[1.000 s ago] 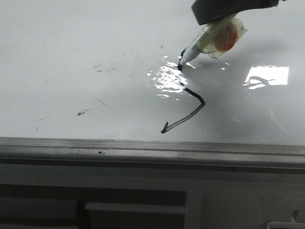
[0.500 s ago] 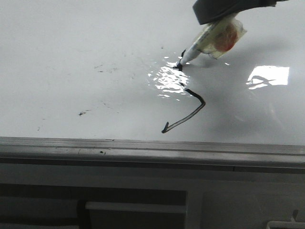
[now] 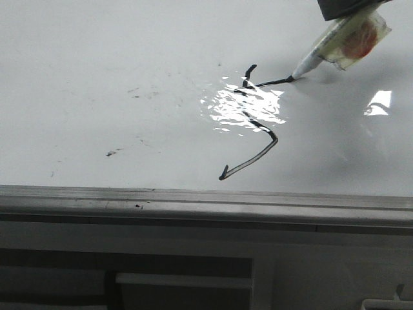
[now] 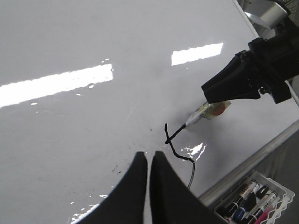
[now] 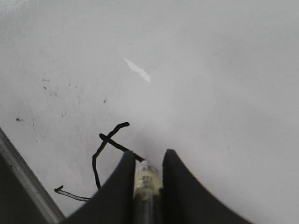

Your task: Write number 5 on whiteboard

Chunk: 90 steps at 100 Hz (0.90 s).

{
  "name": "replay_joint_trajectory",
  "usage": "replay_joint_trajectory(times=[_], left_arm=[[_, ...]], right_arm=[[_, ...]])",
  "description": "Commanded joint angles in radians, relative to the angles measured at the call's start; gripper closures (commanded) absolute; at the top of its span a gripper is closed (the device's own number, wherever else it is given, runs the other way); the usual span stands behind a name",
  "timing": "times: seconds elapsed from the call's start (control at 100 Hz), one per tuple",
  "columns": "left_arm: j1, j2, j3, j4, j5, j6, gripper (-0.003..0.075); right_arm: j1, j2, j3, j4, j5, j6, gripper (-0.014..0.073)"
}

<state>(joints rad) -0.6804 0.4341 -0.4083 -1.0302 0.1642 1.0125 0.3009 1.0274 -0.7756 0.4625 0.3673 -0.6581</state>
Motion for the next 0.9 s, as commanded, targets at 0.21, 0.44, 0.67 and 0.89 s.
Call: replay_joint_trajectory(times=[0.21, 0.44, 0.67, 0.89], left_arm=[[0.003, 0.005, -0.028, -0.020, -0.062, -0.008, 0.0675], [0.003, 0.074, -0.066, 0.004, 0.045, 0.011, 0.0328], [0.003, 0.321, -0.214, 0.058, 0.310, 0.128, 0.0318], [-0.028, 0.540, -0.341, 0.059, 0.476, 0.134, 0.0392]], right_arm=[[0.042, -0.117, -0.092, -0.060, 0.056, -0.026, 0.0657], [0.127, -0.217, -0.119, -0.060, 0.137, -0.026, 0.0657], [0.255, -0.149, -0.119, -0.060, 0.200, -0.036, 0.0657], [0.487, -0.088, -0.119, -0.060, 0.114, -0.105, 0.0657]])
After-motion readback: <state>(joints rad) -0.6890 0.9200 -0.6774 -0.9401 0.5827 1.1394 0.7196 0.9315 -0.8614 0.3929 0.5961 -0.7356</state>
